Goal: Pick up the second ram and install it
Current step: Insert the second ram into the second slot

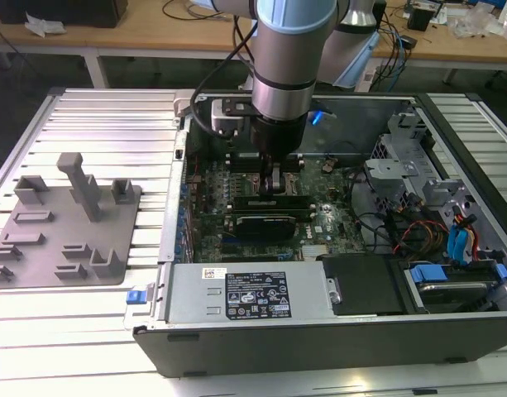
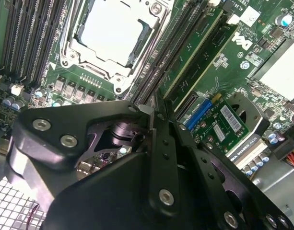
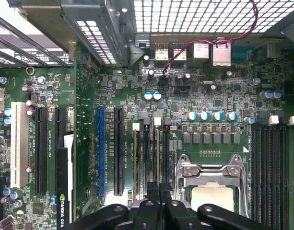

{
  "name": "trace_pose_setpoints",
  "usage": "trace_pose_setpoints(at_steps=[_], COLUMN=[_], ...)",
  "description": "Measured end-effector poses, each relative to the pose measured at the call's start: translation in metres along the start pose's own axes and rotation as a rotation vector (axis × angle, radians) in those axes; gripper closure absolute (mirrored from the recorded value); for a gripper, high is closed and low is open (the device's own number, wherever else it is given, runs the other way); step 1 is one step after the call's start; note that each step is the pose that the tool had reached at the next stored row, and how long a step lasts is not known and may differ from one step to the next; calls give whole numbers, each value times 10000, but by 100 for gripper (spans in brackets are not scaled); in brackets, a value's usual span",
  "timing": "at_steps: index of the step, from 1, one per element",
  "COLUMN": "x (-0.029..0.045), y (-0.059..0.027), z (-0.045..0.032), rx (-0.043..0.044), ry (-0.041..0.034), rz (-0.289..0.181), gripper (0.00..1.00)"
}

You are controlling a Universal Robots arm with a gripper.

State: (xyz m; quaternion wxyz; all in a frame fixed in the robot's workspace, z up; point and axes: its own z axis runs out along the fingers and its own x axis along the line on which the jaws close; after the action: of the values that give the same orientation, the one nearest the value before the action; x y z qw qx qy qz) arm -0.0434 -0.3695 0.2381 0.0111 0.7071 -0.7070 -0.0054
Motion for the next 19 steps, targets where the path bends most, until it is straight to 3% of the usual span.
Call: trace_pose_setpoints(at_steps=[19], x=[3], y=[0], z=[-7], rx=[0], ry=[-22], rz=[48], gripper=[91])
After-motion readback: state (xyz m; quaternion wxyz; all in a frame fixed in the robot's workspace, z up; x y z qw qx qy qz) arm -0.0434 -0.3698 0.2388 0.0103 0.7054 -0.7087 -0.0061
